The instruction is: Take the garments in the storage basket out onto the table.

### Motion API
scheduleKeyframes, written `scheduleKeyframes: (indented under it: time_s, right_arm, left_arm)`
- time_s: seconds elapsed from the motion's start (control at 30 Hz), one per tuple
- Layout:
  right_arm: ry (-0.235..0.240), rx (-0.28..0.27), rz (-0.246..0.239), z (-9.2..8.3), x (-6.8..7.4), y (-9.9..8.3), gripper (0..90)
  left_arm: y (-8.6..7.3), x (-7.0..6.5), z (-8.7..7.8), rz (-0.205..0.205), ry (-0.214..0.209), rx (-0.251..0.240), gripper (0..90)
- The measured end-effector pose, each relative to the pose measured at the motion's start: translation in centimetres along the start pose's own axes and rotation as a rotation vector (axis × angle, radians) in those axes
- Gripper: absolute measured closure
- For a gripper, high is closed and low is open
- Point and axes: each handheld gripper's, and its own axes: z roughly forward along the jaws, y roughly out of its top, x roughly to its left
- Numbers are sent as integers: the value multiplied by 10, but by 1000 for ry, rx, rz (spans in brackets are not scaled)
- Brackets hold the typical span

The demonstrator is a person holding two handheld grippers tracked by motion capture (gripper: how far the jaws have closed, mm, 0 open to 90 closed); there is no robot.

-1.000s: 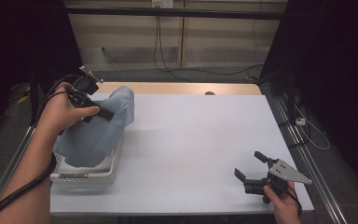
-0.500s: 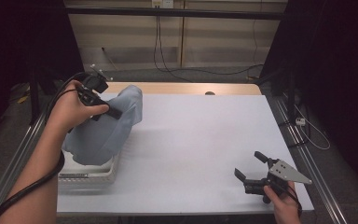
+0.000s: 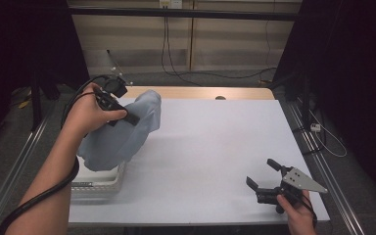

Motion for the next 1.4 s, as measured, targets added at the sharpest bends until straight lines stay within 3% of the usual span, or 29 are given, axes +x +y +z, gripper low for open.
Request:
scheduleKeyframes:
  time_s: [0.4, 0.93, 1.4]
  right_arm:
    - [0, 0, 6, 0, 0, 0, 4]
    - [2, -1, 5, -1, -1, 0, 4]
    - [3, -1, 3, 0, 0, 0, 4]
  left_arm:
    - [14, -11, 8, 32, -14, 20, 601]
    - [28, -18, -3, 31, -24, 25, 602]
    - [37, -25, -12, 20, -52, -57, 601]
